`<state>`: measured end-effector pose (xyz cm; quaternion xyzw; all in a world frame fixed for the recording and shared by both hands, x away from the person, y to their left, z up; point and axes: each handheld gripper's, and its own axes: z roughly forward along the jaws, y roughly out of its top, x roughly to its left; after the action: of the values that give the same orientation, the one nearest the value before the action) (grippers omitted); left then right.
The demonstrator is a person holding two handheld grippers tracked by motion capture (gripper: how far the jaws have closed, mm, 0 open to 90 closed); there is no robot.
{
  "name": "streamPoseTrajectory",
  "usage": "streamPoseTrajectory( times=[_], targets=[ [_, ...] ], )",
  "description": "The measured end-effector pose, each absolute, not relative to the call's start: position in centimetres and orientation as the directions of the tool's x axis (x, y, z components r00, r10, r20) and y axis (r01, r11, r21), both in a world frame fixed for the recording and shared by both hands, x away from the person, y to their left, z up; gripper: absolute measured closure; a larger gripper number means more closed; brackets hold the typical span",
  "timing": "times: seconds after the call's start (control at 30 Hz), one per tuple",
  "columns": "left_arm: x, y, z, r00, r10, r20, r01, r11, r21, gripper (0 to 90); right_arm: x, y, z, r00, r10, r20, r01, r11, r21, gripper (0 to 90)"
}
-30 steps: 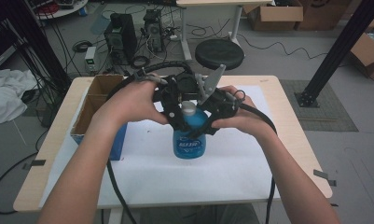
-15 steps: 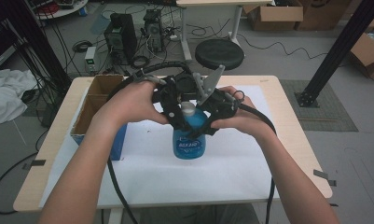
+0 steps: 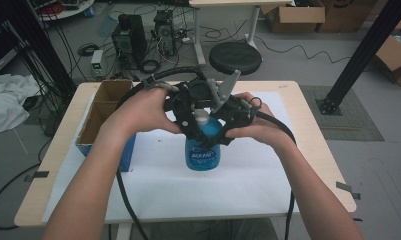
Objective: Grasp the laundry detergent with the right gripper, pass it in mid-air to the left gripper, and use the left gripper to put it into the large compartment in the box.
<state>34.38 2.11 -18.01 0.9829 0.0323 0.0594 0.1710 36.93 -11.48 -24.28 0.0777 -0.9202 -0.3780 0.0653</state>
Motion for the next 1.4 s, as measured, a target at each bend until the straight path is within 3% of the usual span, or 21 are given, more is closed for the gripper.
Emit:
streamPoseTrajectory(
  times=[0.6, 0.93, 1.4],
  targets=[
    [34.36, 2.34, -18.31, 0.992, 0.086, 0.090, 0.050, -0.935, 0.352, 29.6, 37.02, -11.30, -24.37, -0.981, -0.186, 0.050, -0.098, 0.705, 0.702, 43.3],
    [34.40, 2.44, -18.25, 0.993, 0.079, 0.083, 0.045, -0.933, 0.358, 37.0, 37.28, -11.33, -24.38, -0.984, -0.175, 0.033, -0.102, 0.709, 0.698, 43.3],
    [34.42, 2.35, -18.37, 0.993, 0.084, 0.084, 0.051, -0.939, 0.340, 38.2, 37.35, -11.20, -24.53, -0.985, -0.171, 0.039, -0.098, 0.723, 0.684, 43.3]
  ],
)
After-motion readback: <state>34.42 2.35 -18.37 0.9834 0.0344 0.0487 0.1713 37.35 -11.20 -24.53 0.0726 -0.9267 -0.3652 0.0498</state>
